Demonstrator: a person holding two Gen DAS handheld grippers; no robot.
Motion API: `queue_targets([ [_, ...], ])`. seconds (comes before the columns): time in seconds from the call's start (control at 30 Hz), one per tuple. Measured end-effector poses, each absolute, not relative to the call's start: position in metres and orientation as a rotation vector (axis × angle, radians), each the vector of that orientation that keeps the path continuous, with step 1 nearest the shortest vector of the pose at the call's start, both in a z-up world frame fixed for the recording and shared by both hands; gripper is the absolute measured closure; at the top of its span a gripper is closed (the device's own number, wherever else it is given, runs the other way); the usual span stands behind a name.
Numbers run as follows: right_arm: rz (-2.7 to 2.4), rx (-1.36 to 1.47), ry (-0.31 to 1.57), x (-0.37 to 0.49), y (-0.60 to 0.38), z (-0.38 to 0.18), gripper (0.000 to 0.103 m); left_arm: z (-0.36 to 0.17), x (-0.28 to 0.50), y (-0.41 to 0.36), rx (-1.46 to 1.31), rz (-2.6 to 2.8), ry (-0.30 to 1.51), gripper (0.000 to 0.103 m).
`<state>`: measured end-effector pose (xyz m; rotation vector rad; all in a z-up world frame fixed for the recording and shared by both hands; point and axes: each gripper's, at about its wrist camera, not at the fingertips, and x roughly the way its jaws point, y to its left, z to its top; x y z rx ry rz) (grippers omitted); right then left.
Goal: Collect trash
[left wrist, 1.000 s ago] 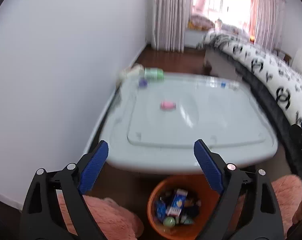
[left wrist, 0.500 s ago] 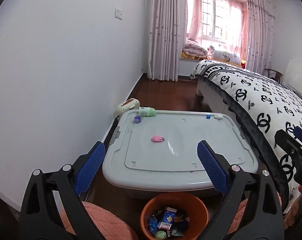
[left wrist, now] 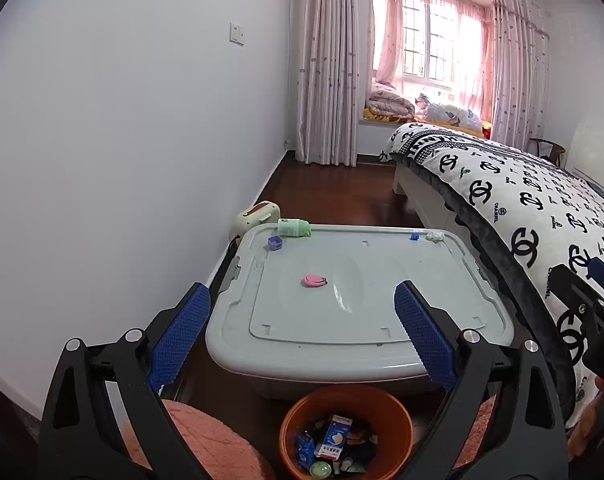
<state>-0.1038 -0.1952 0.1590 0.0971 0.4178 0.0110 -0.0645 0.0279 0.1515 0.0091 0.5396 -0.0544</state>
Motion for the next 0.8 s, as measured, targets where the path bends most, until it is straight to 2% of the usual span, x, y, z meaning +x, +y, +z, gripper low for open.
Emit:
queue_targets([
  [0.8,-0.003,0.092,0.429,-0.1028,-0.1929,0.1574,0.005,0.1507,-0.0648,0.0268,0.019,-0.068,0.548,0.012],
])
